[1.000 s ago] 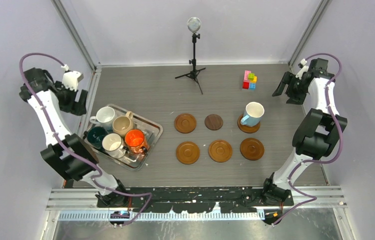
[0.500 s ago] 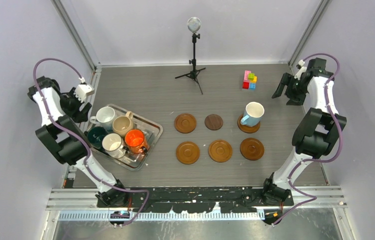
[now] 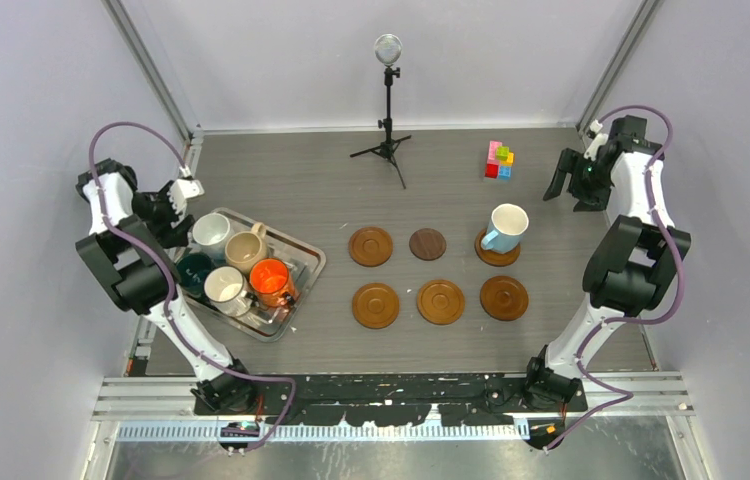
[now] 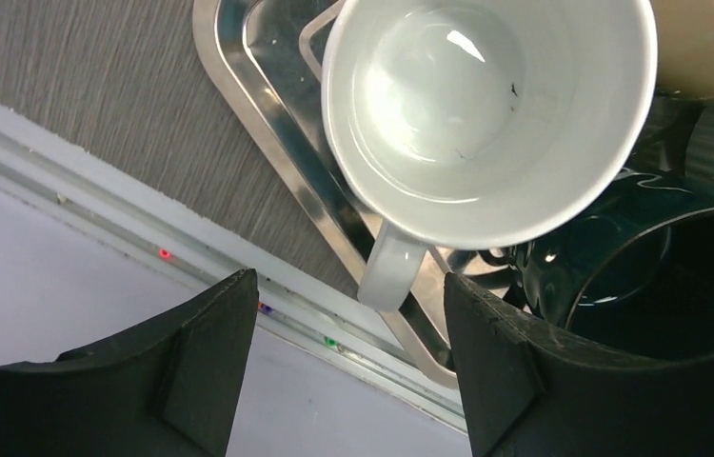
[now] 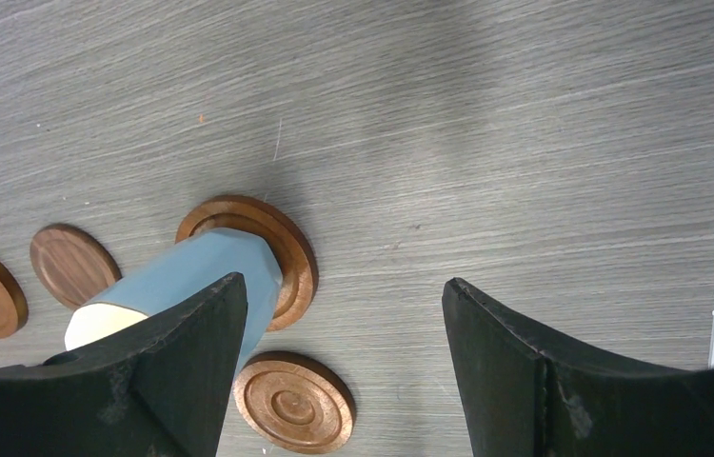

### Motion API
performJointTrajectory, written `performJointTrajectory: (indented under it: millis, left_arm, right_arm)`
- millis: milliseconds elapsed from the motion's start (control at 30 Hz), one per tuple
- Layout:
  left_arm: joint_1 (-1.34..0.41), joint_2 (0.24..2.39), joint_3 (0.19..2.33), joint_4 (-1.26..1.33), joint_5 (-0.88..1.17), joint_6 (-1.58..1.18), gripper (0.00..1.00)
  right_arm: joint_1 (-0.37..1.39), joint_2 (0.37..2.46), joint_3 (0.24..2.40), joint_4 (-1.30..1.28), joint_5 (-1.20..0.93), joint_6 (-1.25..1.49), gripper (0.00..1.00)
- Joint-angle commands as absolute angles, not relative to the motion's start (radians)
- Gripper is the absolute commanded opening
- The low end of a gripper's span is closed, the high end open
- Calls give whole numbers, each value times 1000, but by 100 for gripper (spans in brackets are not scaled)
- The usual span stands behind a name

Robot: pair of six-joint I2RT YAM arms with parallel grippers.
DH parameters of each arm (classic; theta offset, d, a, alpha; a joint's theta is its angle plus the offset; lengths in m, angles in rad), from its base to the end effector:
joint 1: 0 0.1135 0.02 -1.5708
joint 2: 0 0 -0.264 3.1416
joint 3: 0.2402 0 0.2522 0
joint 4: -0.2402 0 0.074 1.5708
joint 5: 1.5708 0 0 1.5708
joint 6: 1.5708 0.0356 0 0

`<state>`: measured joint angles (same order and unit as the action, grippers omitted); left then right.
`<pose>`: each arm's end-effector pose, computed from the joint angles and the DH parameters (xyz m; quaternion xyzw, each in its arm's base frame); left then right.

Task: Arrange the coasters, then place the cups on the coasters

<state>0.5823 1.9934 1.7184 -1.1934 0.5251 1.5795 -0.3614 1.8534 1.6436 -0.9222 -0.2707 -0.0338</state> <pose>0.3364 0.2001 0.2412 0.4729 0.8407 -0.0784 0.2520 0.3698 -0.1296 0.2767 0.1287 0.9589 0.0868 0.2373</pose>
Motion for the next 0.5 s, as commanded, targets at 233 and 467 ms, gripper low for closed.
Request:
performJointTrajectory:
  millis: [233, 467]
  left_arm:
    - [548, 2053, 1677, -1148, 579, 1669, 69]
    - [541, 2081, 1671, -1135, 611, 1665, 61]
  right_arm:
    - [-354, 1894, 1676, -934, -234, -72, 79]
    - [-354, 1898, 1675, -936, -201, -95, 80]
